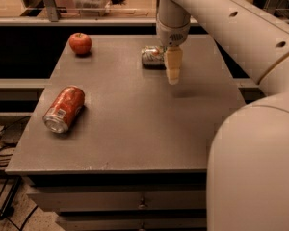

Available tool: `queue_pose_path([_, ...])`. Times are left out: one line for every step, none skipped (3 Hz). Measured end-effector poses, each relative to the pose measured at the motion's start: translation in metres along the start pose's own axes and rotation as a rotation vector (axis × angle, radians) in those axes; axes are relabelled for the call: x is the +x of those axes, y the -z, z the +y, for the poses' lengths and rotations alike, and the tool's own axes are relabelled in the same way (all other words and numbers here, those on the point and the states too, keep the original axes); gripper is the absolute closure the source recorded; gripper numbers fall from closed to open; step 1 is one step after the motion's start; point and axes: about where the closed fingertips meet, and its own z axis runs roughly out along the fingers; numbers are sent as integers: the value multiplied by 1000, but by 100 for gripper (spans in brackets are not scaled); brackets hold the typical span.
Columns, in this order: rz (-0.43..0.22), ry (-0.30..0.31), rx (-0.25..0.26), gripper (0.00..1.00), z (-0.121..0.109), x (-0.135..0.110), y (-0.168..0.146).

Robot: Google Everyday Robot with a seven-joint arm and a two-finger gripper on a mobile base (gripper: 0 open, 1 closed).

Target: Place 7up can upright

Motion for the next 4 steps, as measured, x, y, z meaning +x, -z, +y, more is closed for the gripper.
queue_pose_path([33,44,-9,0,-15,-5,-16])
queue_pose_path([73,61,-27,0,-25,-2,-34])
queue_pose_path([90,68,-56,18,-29,0,-48])
queue_pose_path([81,63,-60,42,-33,0,-48])
